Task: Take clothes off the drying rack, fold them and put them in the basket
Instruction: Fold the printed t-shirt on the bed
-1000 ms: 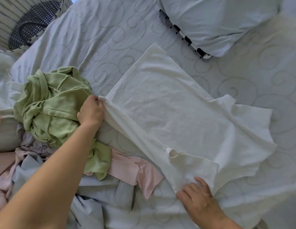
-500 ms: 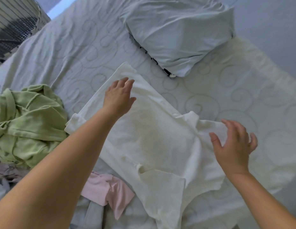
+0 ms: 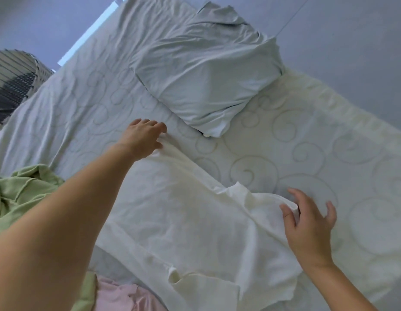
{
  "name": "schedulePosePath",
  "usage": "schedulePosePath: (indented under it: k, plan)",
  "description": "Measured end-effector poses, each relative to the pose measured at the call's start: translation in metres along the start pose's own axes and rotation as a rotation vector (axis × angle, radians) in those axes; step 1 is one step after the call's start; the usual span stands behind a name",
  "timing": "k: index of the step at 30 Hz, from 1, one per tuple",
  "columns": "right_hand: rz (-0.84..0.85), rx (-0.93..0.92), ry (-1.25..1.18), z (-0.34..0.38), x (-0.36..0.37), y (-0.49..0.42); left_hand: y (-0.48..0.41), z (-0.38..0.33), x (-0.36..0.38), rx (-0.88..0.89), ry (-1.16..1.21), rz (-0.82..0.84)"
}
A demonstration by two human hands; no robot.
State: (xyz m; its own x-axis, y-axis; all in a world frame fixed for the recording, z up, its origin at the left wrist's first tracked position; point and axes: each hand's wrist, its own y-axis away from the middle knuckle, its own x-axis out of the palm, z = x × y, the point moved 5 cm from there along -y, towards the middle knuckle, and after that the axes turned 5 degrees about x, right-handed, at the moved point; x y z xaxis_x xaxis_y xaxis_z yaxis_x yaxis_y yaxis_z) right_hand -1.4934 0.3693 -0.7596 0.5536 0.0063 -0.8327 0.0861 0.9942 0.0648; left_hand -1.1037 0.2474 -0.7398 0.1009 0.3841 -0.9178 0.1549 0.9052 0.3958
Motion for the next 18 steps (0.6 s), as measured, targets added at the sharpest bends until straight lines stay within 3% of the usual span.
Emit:
schedulePosePath:
  k: [6, 12, 18]
  plan:
    - [0.052, -0.022, -0.210, 0.019, -0.017, 0.008, 0.020, 0.014, -0.007, 0.073, 0.050, -0.097]
    - [0.022, -0.307, -0.226, 0.056, -0.027, 0.059, 0.067, 0.033, -0.003, 0.138, 0.003, -0.134]
    - [0.336, -0.502, -0.222, 0.050, -0.004, 0.113, 0.109, 0.041, 0.041, 0.039, -0.047, 0.059]
